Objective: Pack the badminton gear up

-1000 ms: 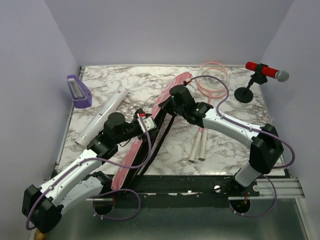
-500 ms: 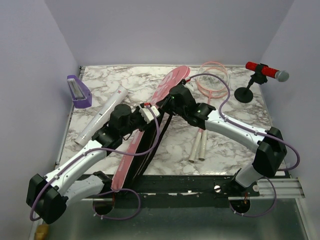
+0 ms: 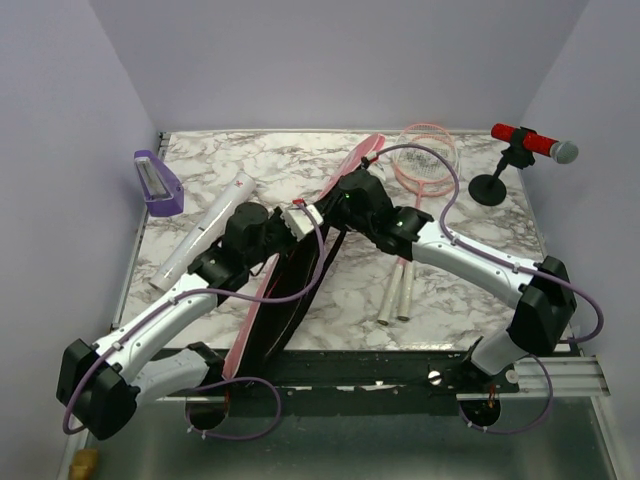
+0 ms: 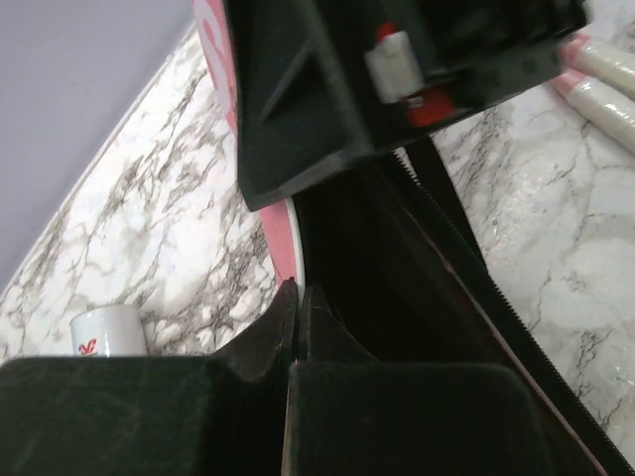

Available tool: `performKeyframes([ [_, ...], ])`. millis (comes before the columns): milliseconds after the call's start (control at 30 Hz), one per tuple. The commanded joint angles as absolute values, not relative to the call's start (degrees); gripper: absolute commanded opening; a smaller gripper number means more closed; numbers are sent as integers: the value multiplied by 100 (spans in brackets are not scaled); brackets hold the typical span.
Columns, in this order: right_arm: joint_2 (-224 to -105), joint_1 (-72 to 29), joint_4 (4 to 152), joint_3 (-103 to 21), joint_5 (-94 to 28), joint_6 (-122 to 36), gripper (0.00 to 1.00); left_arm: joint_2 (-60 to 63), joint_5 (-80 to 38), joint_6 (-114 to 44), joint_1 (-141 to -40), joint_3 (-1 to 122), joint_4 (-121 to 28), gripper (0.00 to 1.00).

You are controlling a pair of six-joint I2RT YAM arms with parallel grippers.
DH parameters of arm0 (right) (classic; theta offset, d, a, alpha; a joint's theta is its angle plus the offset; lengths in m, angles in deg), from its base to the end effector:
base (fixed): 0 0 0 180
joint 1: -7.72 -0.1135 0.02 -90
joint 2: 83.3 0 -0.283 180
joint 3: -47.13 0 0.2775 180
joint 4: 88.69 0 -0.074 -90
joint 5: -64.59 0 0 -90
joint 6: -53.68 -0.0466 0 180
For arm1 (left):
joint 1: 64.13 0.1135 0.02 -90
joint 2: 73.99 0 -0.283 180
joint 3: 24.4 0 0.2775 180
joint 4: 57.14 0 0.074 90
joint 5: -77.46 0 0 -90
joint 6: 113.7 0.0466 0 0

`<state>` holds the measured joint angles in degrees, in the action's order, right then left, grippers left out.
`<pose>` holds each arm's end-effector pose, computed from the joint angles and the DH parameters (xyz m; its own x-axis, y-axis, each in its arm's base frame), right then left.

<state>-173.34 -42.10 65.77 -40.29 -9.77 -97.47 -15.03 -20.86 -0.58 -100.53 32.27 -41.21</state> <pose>0.2691 0.2992 0.3277 -0.6570 0.5293 -0.5368 -0.0143 0.7032 0.7108 0.2097 -0.1629 0.3073 0.0425 0.4513 -0.8913 0.7406 0.5846 0.3314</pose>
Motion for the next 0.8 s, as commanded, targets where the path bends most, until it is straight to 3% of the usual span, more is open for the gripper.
performKeyframes([
  [0,-16882,-4273,6495,-4138,-958,-9513,41,-1265,-1466,-233,-9999,3886,-3255,0],
  [133,-16637,-4063,6231,-4042,-1011,-9371,51,-852,-947,-576,-9999,4738,-2481,0],
  [333,-16048,-3413,5933,-3480,-916,-9336,55,-202,-570,-1130,-9990,5856,-1654,0],
  [433,-15906,-2834,5503,-3234,-651,-9187,66,36,-341,-1078,-9990,6147,-1495,0],
  [567,-16230,-1937,4905,-3145,-537,-8924,75,142,-305,-1051,-9972,6217,-1390,0],
  [767,-17214,-1443,4640,-3426,166,-8695,76,143,-490,-1052,-9937,6174,-1424,0],
])
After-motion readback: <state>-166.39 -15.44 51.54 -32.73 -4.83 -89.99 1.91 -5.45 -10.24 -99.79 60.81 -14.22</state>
